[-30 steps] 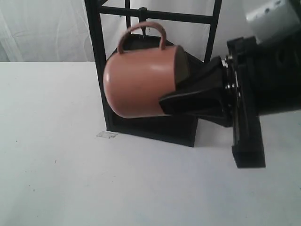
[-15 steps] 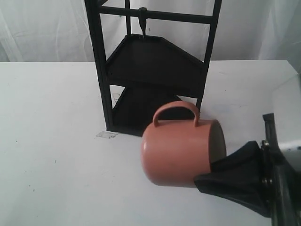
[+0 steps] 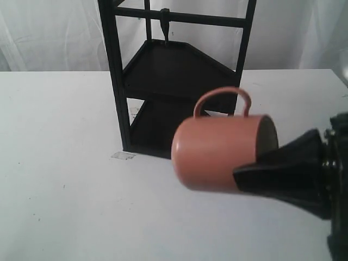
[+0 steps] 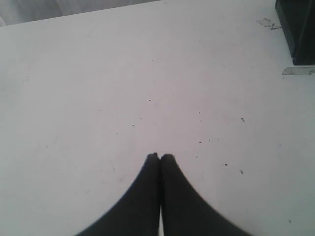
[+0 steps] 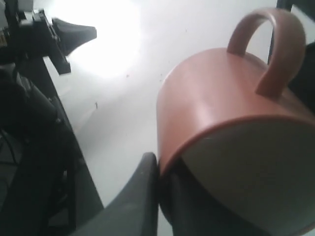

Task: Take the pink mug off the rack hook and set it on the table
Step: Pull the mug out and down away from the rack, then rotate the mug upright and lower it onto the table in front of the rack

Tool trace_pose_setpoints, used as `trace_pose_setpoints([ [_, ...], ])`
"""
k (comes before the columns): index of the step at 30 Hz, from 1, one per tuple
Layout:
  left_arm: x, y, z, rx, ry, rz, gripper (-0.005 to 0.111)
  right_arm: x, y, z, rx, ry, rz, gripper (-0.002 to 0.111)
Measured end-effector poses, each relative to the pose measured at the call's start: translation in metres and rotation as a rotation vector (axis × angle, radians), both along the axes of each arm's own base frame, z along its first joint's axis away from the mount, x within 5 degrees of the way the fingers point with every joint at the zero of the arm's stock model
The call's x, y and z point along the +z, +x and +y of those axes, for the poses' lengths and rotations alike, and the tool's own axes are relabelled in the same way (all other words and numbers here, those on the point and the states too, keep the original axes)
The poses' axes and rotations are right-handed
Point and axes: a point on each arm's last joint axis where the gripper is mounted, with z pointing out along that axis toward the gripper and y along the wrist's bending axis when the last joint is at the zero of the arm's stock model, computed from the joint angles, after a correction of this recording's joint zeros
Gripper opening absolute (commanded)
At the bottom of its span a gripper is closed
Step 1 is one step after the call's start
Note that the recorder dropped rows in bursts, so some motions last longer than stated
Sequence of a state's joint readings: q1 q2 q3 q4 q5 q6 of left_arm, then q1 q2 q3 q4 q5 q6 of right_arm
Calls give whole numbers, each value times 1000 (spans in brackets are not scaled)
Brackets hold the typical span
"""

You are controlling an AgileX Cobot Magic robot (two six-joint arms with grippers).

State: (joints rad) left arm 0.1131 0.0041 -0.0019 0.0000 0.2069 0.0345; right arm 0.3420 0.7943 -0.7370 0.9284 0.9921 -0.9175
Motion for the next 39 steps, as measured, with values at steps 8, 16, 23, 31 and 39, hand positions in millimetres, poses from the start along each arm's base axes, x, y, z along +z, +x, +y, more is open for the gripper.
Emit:
trace_pose_setpoints([
  [8,0,0,0,0,0,0,0,57,-1,1,-24,89,-61,0],
  [16,0,0,0,0,0,0,0,60,8,7,28,-13,81,0],
  [23,0,0,0,0,0,0,0,34,30,24,54,-224,169,0],
  [31,0,0,0,0,0,0,0,-7,62,71,45,-394,156,0],
  [39,0,0,0,0,0,0,0,-47,98,129,93,-660,268,0],
])
